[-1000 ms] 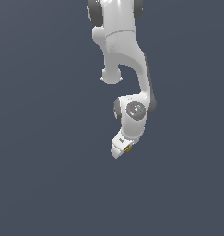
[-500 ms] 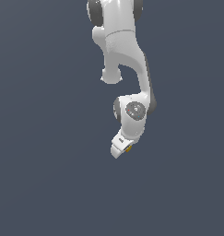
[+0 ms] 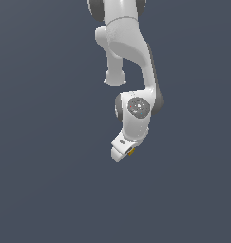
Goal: Pick up the object and move it to a goal position.
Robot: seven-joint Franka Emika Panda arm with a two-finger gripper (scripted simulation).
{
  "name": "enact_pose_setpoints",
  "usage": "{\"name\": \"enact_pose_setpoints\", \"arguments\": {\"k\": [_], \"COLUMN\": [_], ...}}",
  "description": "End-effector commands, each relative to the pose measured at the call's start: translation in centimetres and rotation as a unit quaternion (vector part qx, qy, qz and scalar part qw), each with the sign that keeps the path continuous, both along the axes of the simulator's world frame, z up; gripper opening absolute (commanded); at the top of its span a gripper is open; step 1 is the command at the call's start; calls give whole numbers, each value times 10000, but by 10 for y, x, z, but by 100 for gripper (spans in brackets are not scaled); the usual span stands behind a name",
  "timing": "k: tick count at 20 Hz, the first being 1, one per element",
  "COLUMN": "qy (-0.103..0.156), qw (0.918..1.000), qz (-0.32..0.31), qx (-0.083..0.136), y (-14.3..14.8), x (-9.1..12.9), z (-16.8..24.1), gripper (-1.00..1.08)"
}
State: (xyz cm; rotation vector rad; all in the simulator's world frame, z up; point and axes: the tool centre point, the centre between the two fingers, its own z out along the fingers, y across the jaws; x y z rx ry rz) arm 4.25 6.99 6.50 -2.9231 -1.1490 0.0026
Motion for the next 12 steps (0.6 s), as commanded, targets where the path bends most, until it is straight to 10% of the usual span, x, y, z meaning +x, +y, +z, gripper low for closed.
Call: {"name": "enact_pose_setpoints", "arguments": {"k": [1, 12], "qy": [-7, -7], "qw": [10000, 10000], "qz": [-1, 3], "qx": [1, 7], "y": [-6, -36], "x": [6, 39], "z": [20, 127], "gripper": [-100, -100]}}
